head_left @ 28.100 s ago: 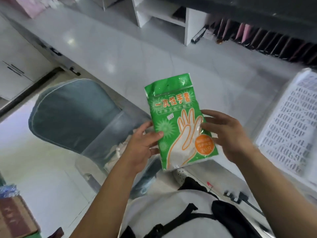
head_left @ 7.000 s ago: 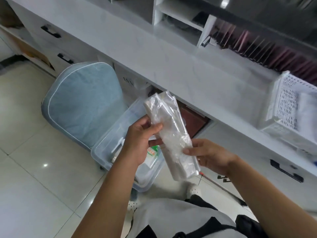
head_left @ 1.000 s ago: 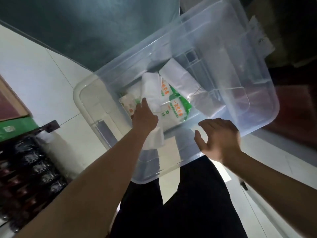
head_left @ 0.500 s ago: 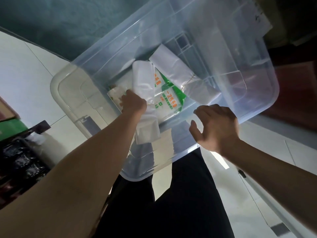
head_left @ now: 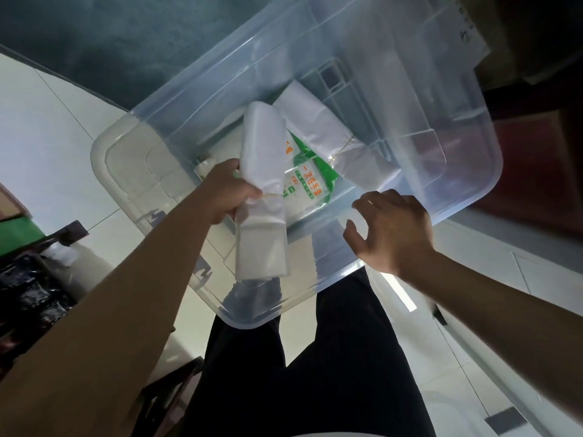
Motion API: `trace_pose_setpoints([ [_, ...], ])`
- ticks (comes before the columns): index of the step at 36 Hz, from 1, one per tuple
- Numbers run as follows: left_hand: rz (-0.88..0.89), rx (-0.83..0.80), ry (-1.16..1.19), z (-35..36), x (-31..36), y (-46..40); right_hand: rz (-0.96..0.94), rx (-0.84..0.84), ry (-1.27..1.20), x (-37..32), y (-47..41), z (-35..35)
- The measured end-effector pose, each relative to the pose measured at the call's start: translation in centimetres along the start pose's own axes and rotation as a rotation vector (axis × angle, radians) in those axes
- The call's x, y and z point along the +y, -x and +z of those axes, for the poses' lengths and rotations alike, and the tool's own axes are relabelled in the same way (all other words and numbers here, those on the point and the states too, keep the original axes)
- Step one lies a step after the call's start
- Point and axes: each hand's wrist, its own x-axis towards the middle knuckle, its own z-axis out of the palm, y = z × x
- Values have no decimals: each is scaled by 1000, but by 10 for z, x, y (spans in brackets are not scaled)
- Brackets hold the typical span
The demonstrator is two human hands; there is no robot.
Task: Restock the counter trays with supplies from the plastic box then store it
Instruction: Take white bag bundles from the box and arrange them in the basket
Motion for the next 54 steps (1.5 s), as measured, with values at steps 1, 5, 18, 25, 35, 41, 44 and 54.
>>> trace_pose_setpoints([
  [1, -1, -36, 50, -5, -2, 11, 8, -38, 13, -1, -1, -3],
  [5, 23, -87, 201, -16, -11, 57, 104, -239, 14, -6, -15, -15],
  [18, 197, 266, 576, -10, -36, 141, 428, -318, -485, -14, -162, -4],
  [25, 180, 372, 776, -7, -36, 145, 496, -404, -305, -10, -194, 22],
  [35, 179, 362, 804, -13, -39, 140, 531, -340, -302, -8, -198, 29],
  [41, 183, 366, 826, -21, -45, 152, 548, -312, -569, -11, -185, 19],
  [44, 192, 370, 839, -28, -48, 165, 581, -355, -722, -20, -168, 6],
  [54, 280, 319, 919, -78, -43, 234, 565, -439, -965, -54, -69, -98],
])
